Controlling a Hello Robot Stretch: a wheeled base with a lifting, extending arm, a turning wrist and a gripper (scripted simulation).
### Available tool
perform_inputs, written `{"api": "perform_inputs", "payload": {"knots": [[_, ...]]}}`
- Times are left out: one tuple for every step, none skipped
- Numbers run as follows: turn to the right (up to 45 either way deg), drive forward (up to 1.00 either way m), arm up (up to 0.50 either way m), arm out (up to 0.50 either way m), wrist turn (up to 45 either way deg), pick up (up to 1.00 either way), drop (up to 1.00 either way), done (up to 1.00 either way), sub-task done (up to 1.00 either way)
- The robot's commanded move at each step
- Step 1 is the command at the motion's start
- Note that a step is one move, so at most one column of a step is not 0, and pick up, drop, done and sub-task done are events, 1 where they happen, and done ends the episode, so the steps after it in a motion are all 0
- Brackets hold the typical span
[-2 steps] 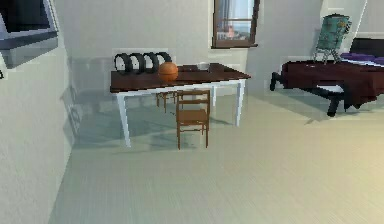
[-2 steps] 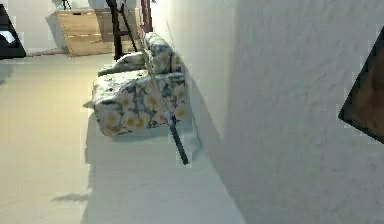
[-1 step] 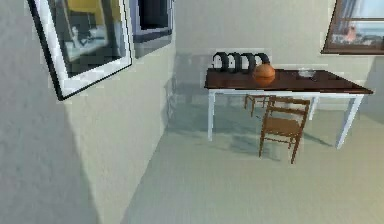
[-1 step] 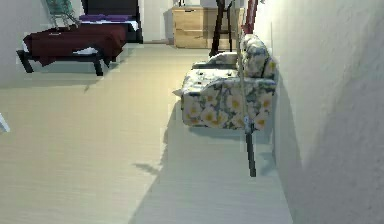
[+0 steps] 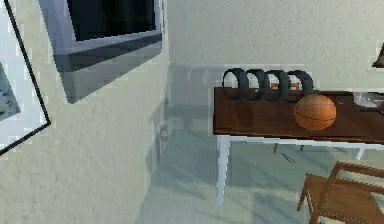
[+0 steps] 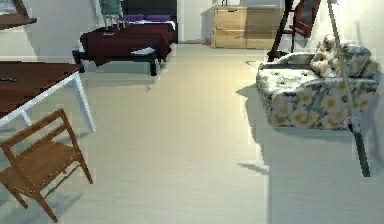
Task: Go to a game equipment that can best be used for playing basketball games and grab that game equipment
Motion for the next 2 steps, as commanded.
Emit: {"api": "perform_inputs", "payload": {"knots": [[0.0,0.75,0.00,0.00,0.0,0.00,0.00,0.00,0.00],[-27.0,0.00,0.00,0.00,0.0,0.00,0.00,0.00,0.00]]}}
